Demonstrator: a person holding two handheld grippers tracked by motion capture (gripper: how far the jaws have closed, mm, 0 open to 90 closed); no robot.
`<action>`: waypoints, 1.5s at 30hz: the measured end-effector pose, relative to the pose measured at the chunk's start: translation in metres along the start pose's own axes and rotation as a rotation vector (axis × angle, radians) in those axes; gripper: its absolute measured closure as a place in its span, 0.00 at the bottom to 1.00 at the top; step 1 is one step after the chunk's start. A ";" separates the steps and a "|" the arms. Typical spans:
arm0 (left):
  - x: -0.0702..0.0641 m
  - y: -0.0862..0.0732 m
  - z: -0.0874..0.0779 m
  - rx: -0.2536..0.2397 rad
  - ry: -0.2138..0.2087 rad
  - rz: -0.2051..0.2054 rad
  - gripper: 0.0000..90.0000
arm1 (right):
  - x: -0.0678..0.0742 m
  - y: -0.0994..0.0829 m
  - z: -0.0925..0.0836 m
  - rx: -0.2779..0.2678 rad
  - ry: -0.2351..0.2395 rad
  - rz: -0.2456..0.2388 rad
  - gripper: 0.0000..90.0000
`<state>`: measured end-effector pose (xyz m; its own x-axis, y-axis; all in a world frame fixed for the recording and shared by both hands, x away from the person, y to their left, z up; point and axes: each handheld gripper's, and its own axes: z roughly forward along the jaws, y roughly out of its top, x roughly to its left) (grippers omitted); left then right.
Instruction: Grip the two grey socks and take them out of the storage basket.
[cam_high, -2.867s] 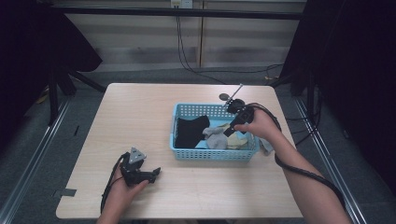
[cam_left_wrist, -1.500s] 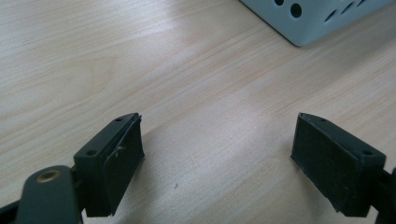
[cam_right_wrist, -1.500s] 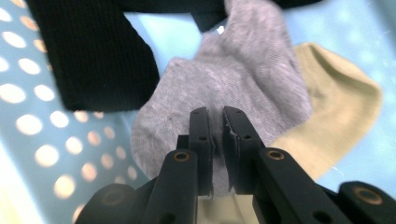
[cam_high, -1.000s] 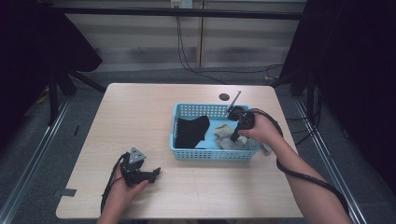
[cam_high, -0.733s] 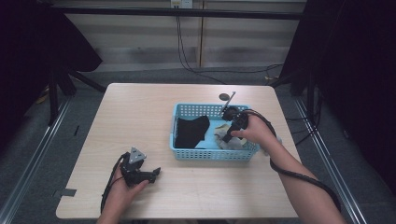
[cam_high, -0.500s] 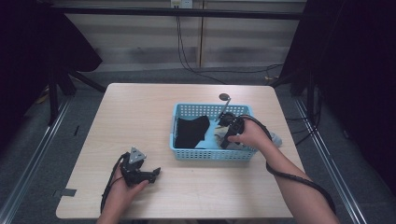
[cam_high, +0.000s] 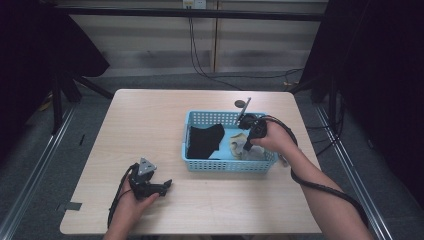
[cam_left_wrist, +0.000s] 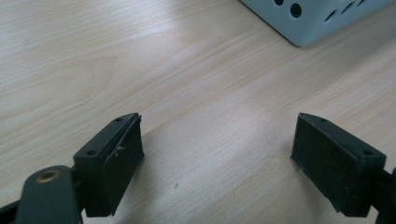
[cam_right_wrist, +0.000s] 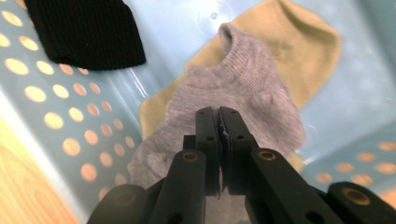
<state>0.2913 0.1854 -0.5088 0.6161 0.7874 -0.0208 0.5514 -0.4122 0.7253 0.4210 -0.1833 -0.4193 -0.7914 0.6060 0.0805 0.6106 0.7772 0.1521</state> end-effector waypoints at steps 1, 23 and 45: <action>0.000 0.000 0.000 0.000 0.000 0.000 0.18 | -0.001 0.000 -0.004 0.001 -0.003 -0.003 0.97; 0.000 0.000 0.000 0.003 -0.001 0.000 0.18 | -0.005 -0.012 -0.082 -0.096 -0.023 0.014 0.97; 0.000 0.000 0.000 0.001 -0.001 -0.002 0.18 | -0.019 -0.045 -0.138 -0.141 -0.091 0.071 0.97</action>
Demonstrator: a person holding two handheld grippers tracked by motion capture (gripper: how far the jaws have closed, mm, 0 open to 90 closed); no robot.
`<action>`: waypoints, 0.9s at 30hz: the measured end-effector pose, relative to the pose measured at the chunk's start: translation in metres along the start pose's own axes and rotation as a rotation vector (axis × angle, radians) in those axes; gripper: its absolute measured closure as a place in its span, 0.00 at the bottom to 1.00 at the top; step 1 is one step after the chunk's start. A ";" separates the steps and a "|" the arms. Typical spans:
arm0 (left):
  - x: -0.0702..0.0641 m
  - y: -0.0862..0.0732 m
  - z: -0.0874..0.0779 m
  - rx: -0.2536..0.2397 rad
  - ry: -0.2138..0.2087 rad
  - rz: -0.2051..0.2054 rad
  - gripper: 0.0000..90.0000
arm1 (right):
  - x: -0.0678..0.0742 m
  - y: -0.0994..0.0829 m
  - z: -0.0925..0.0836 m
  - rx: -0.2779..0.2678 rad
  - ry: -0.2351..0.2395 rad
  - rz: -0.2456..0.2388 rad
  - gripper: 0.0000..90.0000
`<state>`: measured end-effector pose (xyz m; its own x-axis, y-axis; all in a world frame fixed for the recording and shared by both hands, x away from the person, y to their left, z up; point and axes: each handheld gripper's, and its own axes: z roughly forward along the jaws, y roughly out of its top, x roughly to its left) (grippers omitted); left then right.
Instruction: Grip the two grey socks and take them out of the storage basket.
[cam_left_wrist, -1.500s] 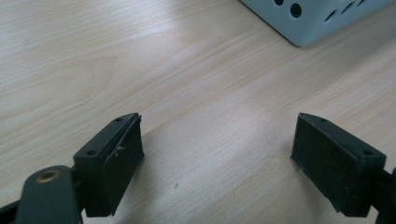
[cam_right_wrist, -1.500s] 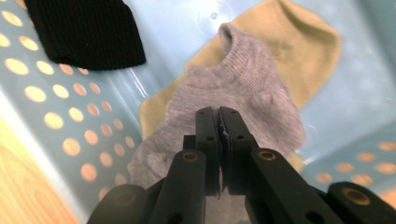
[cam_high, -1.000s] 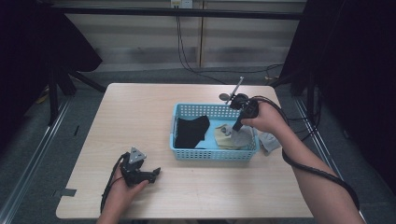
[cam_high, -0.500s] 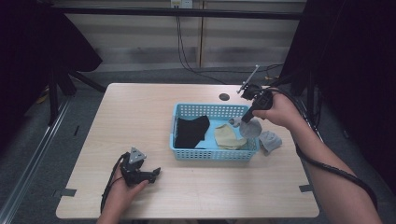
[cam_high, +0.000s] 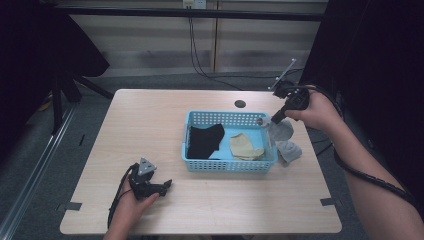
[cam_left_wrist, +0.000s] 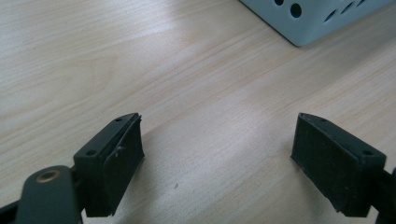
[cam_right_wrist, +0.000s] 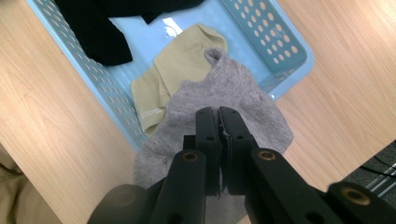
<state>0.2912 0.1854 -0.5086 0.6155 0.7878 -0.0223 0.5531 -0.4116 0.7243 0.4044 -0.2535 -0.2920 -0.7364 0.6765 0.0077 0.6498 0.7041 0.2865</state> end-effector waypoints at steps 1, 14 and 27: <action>0.000 0.000 0.000 0.000 0.000 0.000 0.18 | -0.001 -0.002 -0.001 -0.002 -0.005 -0.004 0.97; 0.000 0.000 0.000 0.001 0.000 0.001 0.18 | -0.017 -0.023 -0.006 -0.007 -0.017 0.050 0.97; 0.000 0.000 0.000 0.002 -0.002 0.001 0.18 | -0.032 -0.046 0.001 -0.002 -0.023 0.093 0.97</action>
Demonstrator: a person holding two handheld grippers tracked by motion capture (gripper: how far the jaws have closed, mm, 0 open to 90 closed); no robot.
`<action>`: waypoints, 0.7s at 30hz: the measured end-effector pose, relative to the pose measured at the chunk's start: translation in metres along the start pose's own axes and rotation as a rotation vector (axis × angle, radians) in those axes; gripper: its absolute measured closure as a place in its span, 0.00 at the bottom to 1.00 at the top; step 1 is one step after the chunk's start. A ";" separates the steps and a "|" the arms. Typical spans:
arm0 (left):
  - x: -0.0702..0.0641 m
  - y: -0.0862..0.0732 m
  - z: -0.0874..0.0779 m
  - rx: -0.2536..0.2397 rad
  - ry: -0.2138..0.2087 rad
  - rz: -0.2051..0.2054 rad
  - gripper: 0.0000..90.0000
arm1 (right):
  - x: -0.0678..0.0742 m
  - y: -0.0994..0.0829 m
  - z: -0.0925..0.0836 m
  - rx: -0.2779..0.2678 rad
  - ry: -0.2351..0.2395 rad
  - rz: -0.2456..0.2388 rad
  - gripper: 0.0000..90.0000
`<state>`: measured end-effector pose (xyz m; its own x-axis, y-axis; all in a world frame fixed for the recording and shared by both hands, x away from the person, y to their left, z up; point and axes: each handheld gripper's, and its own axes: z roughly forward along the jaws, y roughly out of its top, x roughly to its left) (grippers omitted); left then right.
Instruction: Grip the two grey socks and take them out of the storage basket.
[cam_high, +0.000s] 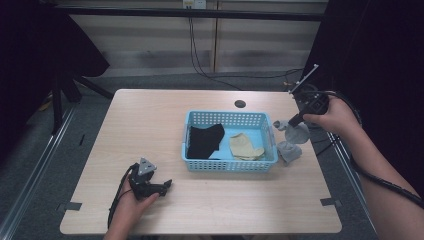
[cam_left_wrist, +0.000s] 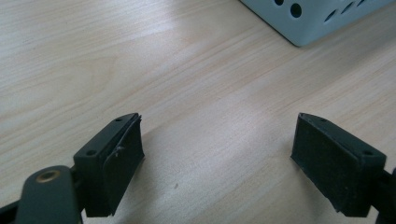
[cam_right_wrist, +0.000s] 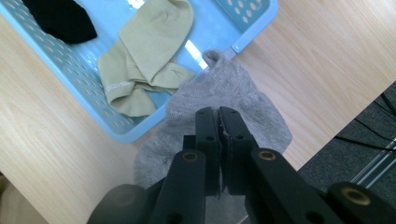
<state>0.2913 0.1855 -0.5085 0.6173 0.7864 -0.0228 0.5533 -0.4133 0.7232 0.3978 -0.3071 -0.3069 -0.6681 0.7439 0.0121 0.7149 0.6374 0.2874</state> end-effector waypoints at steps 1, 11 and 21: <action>0.000 0.000 0.000 -0.001 0.001 0.000 0.18 | -0.001 -0.001 0.001 0.002 0.001 0.006 0.97; 0.000 0.000 0.000 -0.003 0.003 -0.001 0.18 | -0.013 -0.016 0.023 0.025 0.002 0.041 0.97; 0.000 0.000 0.000 -0.003 0.001 -0.002 0.18 | -0.018 -0.023 0.054 0.038 0.030 0.050 0.97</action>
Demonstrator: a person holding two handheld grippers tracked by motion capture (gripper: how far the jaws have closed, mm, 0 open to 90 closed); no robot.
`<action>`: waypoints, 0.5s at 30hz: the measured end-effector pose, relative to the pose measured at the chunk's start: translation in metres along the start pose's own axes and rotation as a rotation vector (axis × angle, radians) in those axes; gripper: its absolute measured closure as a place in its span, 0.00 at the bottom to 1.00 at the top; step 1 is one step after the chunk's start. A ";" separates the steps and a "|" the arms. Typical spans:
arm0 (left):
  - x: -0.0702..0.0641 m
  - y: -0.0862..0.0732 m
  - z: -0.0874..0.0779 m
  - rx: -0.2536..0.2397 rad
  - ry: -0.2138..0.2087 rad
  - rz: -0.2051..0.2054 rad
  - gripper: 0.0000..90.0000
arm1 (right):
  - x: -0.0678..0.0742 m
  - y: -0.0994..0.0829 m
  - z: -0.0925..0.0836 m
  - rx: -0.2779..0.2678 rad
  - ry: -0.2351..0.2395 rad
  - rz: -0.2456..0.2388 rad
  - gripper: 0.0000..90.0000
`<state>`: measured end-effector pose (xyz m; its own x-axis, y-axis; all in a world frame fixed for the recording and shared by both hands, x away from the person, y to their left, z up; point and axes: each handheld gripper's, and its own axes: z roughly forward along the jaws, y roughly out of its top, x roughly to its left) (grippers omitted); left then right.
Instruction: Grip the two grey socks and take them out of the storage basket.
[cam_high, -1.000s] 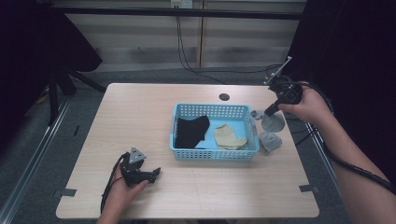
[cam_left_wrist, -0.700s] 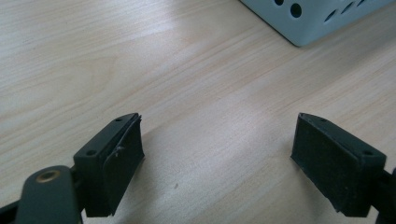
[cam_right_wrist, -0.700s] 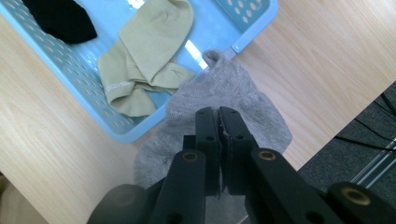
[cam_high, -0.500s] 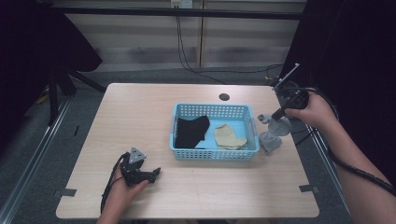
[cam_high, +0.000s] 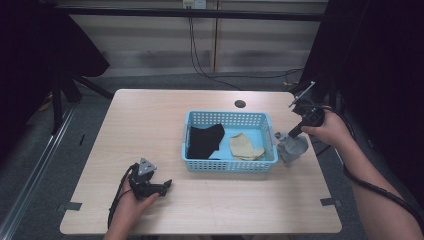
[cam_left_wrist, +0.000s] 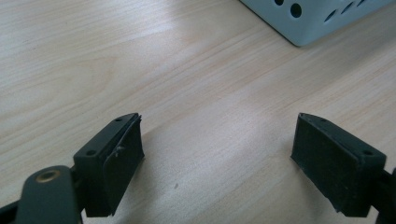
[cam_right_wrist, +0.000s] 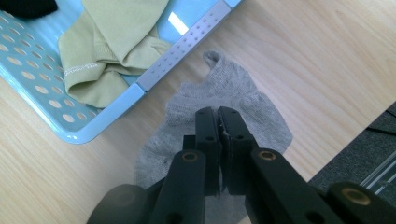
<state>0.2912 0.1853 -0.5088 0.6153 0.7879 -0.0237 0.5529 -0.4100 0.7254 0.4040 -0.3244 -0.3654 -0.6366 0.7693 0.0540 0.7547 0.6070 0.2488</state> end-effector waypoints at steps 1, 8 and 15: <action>0.000 0.000 0.000 0.000 0.000 0.000 0.18 | 0.000 -0.001 0.002 0.001 0.005 -0.008 0.97; 0.000 0.000 0.000 0.000 0.001 0.002 0.18 | 0.005 -0.006 0.004 -0.012 0.026 -0.017 0.84; 0.000 0.000 0.000 -0.001 0.002 0.001 0.18 | 0.013 -0.016 -0.005 -0.044 0.026 -0.009 0.66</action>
<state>0.2913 0.1853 -0.5088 0.6145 0.7886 -0.0216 0.5520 -0.4103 0.7259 0.3829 -0.3254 -0.3644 -0.6479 0.7579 0.0768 0.7415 0.6044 0.2913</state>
